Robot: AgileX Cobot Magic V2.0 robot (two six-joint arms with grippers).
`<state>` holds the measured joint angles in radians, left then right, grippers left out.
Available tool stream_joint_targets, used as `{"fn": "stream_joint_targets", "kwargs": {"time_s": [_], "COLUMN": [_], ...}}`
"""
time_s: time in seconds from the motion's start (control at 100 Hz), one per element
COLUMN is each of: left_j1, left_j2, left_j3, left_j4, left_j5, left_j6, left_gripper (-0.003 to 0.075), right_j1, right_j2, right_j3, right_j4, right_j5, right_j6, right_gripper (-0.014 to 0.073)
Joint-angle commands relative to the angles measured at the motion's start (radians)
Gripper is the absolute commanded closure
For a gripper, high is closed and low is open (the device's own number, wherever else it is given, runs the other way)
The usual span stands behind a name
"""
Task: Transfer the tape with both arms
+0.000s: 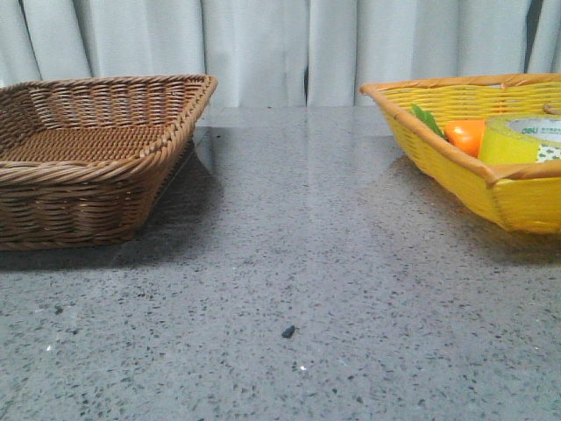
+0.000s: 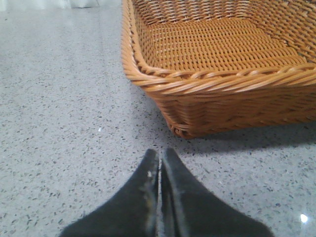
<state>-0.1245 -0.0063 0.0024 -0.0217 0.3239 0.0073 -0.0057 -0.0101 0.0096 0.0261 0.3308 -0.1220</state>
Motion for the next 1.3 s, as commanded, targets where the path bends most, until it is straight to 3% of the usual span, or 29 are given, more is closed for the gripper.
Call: {"fn": "stream_joint_targets", "kwargs": {"time_s": [0.0,1.29], "left_j1": [0.001,0.001], "left_j2": [-0.029,-0.029], "left_j3": [0.011,0.011], "left_j4": [-0.008,-0.008], "left_j5": [-0.059,-0.101], "left_j6": [-0.002,-0.002], "left_gripper": [0.0741,0.0741], "right_j1": [-0.007,-0.007], "right_j2": [-0.021,-0.021], "right_j3": [0.021,0.021], "right_j4": [-0.001,-0.001], "right_j5": [-0.014,-0.012], "right_j6": [-0.001,-0.001], "right_gripper": [0.0660,0.0660]}}
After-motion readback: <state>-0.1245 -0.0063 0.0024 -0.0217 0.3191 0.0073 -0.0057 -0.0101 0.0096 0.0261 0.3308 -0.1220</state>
